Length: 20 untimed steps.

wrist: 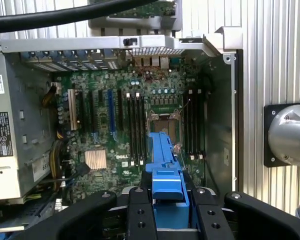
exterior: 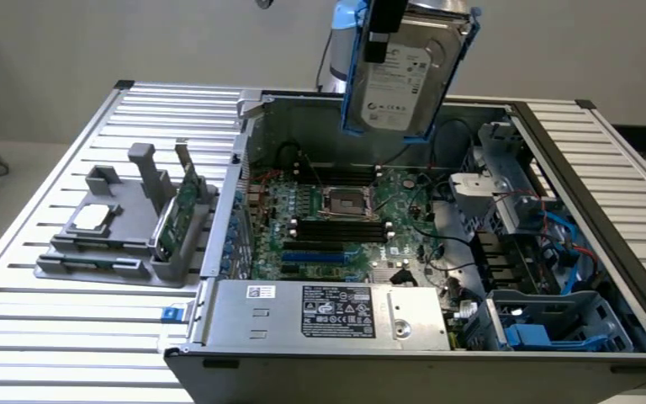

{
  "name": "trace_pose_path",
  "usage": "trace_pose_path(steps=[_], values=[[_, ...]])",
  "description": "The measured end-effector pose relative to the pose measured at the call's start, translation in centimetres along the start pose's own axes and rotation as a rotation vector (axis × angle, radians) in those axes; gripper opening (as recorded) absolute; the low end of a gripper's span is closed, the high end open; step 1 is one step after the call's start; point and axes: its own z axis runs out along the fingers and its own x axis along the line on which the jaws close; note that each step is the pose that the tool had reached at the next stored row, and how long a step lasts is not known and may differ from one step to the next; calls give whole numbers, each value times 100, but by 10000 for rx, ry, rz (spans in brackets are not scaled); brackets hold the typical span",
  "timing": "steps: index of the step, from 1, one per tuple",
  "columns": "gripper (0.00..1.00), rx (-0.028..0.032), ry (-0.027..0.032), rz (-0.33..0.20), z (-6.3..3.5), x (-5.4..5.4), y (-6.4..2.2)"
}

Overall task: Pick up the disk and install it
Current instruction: 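Pick up the disk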

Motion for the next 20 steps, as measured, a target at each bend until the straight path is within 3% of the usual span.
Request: trace_pose_path(steps=[8,20], values=[[33,17,-19,-1,-14,166,-276],[33,249,-67,-27,-36,410,-535]])
